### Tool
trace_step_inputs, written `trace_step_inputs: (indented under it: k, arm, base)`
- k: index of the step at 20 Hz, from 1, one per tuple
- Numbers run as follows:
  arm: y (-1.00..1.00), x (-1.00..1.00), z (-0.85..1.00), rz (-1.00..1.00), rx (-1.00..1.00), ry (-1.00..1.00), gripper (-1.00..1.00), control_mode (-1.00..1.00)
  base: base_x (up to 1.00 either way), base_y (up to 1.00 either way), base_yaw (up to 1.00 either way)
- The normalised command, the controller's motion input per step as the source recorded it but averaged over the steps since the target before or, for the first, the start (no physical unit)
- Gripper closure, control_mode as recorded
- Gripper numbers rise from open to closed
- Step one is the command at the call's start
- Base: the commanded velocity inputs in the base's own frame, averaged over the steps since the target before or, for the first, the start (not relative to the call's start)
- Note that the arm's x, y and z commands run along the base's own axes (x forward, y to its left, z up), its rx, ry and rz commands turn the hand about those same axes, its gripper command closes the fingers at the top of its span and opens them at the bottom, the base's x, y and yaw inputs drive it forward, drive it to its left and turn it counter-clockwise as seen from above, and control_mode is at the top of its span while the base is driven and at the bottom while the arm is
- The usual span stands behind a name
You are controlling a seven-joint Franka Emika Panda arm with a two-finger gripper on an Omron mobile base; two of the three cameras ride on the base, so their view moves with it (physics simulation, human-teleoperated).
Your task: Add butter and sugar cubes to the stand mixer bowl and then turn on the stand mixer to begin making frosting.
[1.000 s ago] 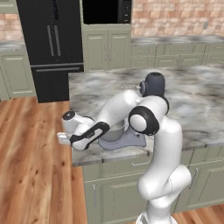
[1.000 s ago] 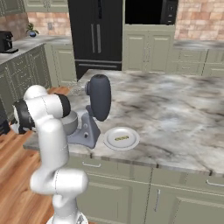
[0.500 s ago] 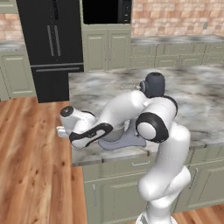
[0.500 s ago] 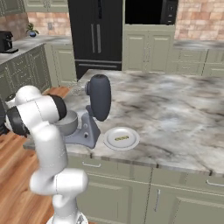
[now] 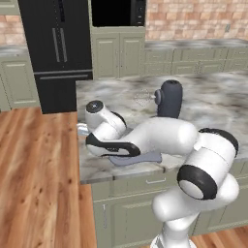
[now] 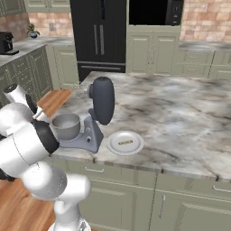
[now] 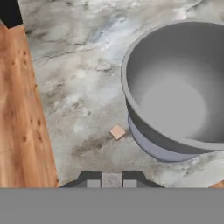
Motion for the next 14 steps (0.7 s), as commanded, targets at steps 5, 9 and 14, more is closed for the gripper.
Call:
trace_step_inputs:
  k: [5, 9, 14]
  arm:
    - [-0.62, -0.08, 0.98, -0.03, 0.03, 0.04, 1.00, -1.00]
    - [-0.55, 0.10, 0.36, -0.04, 0.00, 0.09, 1.00, -1.00]
    - [-0.27, 0.36, -0.13, -0.03, 0.00, 0.13, 1.00, -1.00]
  base:
    - [0.00, 0.00, 0.00]
    - [0.00, 0.00, 0.00]
    - [0.00, 0.00, 0.00]
